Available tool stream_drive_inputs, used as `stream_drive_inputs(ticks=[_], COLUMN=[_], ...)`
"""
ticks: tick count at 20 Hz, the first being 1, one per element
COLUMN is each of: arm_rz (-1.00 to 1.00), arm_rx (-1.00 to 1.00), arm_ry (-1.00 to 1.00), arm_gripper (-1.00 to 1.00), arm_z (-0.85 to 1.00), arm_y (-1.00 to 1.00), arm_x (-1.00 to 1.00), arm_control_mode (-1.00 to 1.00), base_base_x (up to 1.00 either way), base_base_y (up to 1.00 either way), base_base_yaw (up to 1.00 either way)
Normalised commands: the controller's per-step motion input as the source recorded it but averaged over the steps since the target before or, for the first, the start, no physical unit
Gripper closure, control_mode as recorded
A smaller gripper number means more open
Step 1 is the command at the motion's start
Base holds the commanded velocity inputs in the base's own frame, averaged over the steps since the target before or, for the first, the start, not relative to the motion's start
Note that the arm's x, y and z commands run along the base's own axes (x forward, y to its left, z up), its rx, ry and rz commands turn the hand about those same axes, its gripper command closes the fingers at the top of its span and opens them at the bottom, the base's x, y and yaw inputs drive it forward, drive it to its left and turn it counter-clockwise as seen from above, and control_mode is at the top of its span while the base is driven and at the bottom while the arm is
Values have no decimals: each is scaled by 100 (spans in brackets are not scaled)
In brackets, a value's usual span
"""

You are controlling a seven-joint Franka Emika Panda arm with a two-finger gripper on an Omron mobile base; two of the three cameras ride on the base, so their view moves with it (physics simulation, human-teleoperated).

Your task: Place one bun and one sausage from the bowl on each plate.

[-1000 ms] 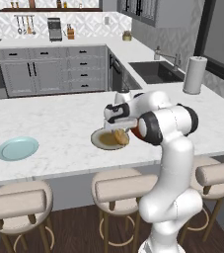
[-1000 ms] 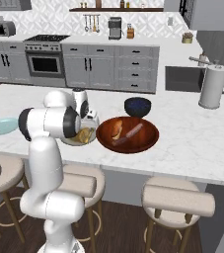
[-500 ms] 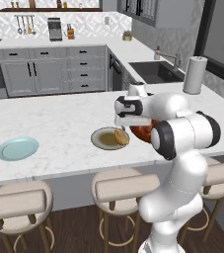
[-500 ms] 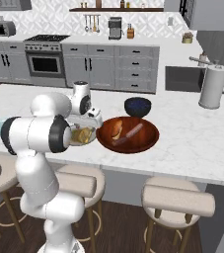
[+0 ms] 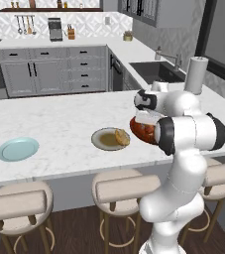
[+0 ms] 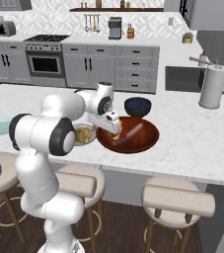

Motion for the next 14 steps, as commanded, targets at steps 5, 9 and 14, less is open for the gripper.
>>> stream_drive_inputs(ticks=[5, 9, 14], arm_rz=[-7, 0, 0], arm_rx=[0, 2, 5], arm_ry=[10, 3, 1], arm_gripper=[-100, -100, -100], arm_z=[0, -11, -39], arm_y=[-66, -52, -26], arm_x=[0, 11, 37], arm_control_mode=[-100, -100, -100], base_base_x=[0, 0, 0], base_base_y=[0, 0, 0], base_base_yaw=[0, 0, 0])
